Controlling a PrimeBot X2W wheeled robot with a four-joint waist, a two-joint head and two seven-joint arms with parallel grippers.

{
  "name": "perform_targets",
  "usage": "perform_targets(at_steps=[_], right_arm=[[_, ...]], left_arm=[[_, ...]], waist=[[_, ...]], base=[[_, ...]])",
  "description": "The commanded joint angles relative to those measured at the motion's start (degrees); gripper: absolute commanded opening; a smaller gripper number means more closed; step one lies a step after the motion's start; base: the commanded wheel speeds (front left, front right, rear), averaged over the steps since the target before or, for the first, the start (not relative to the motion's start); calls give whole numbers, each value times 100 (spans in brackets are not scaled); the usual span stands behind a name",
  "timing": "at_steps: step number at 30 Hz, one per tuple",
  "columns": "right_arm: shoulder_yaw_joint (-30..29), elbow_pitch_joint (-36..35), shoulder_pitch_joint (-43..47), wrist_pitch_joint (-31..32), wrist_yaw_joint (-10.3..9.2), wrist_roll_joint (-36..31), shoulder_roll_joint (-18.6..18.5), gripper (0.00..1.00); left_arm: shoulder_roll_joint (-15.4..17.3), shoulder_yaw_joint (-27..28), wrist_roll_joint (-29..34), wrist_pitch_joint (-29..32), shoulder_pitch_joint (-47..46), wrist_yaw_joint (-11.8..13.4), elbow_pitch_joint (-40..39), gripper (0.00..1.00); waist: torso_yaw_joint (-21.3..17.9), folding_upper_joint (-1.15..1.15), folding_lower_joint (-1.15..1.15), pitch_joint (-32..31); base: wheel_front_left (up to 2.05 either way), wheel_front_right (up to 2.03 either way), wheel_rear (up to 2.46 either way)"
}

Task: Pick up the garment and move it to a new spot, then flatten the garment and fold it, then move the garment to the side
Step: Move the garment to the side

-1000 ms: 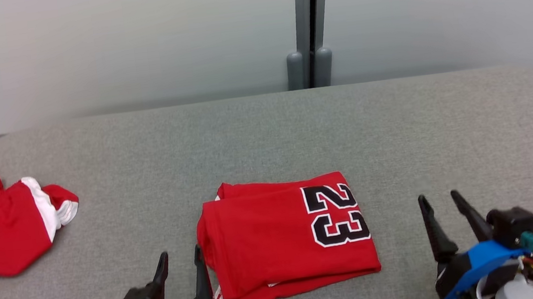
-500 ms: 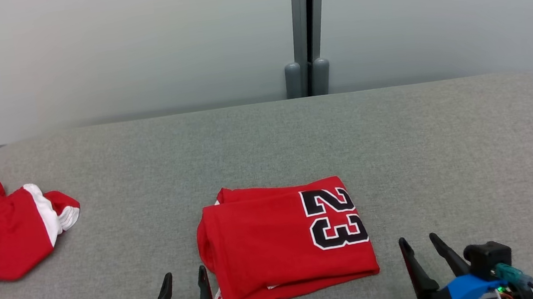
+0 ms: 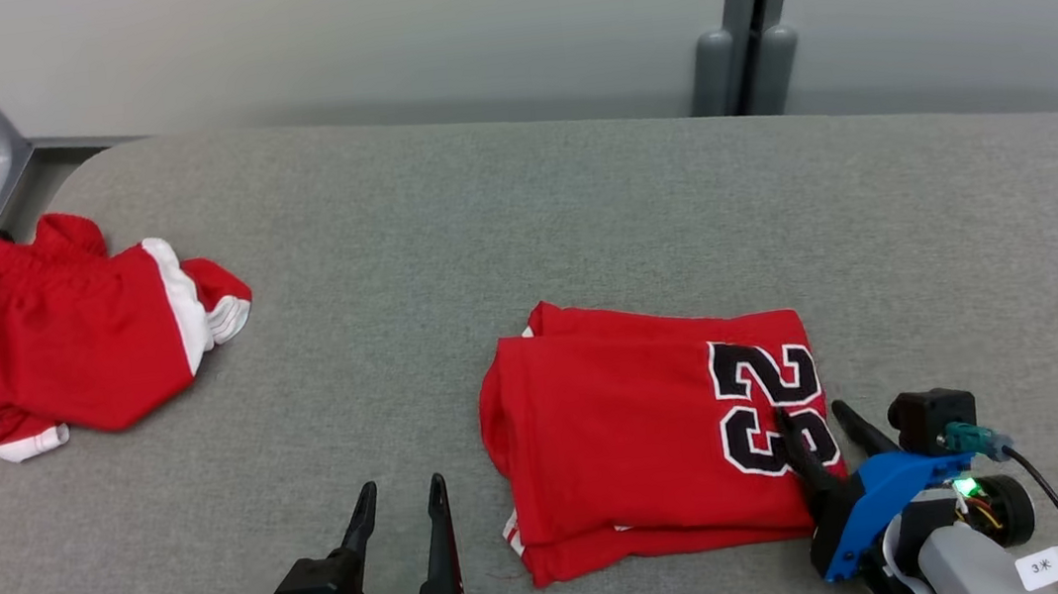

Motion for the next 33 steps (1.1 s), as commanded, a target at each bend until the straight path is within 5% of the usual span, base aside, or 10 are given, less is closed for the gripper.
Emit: perform_targets(at_steps=[1, 2, 3, 10, 25, 33], right_arm=[[70, 231, -82, 52, 1, 139, 0, 47], [117, 349, -105, 82, 1, 205, 5, 18], [210, 440, -101, 87, 1, 254, 20, 0], [453, 241, -216, 5, 0, 479, -67, 0], [898, -870, -134, -17, 1, 1172, -9, 0], [1032, -979, -231, -17, 1, 1177, -217, 0]], left_arm=[[-4, 35, -29, -14, -47, 11, -47, 100], [-4, 53, -35, -14, -26, 13, -64, 100], [-4, 67, -26, -15, -12, 14, -80, 100], [-4, 187, -52, -15, -2, -13, -137, 100], [-2, 164, -239, -14, -311, -37, -40, 100], [3, 16, -223, -15, -545, -83, 63, 100]], waist=[[189, 0, -1, 172], [198, 0, -1, 184], [196, 0, -1, 193], [-230, 0, -1, 81], [-3153, 0, -1, -43], [-3835, 0, -1, 247]], base=[[0, 0, 0], [0, 0, 0], [0, 0, 0], [0, 0, 0], [0, 0, 0], [0, 0, 0]])
